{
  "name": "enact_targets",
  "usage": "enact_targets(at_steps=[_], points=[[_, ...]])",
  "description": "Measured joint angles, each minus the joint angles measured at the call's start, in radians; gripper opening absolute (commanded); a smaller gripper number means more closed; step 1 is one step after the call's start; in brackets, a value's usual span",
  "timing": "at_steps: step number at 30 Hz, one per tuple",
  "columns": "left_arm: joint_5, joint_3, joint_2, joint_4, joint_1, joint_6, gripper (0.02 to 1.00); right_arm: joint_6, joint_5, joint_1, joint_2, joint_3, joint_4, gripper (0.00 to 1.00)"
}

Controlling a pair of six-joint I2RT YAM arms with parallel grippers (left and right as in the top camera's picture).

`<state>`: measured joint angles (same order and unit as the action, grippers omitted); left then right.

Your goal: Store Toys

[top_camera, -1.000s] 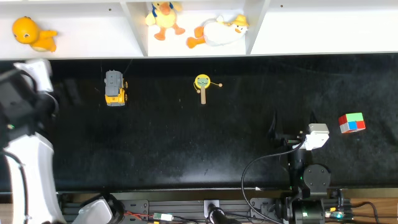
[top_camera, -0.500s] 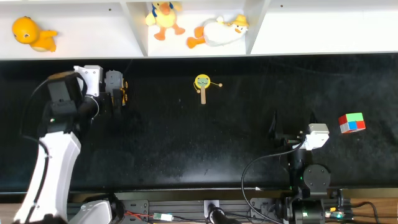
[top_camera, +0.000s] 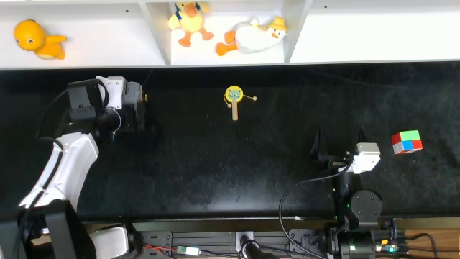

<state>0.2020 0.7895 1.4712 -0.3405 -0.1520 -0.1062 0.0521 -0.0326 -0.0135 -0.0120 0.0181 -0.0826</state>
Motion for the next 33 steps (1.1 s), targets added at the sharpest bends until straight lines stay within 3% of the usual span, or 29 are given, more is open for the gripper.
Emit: enact_targets(at_steps=[4, 10, 11, 22, 33], points=[[0.004, 0.0, 0.003, 0.016, 0.0, 0.0, 0.91, 0.0, 0.0, 0.0, 0.0, 0.0, 0.0, 0.996], [0.004, 0.0, 0.003, 0.047, 0.0, 0.0, 0.717, 0.0, 0.0, 0.0, 0.0, 0.0, 0.0, 0.996], [0.004, 0.0, 0.003, 0.048, 0.0, 0.0, 0.647, 0.0, 0.0, 0.0, 0.0, 0.0, 0.0, 0.996], [0.003, 0.0, 0.003, 0.061, 0.0, -0.001, 0.371, 0.0, 0.0, 0.0, 0.0, 0.0, 0.0, 0.996], [0.001, 0.0, -0.003, 0.051, 0.0, -0.001, 0.36, 0.0, 0.0, 0.0, 0.0, 0.0, 0.0, 0.996]])
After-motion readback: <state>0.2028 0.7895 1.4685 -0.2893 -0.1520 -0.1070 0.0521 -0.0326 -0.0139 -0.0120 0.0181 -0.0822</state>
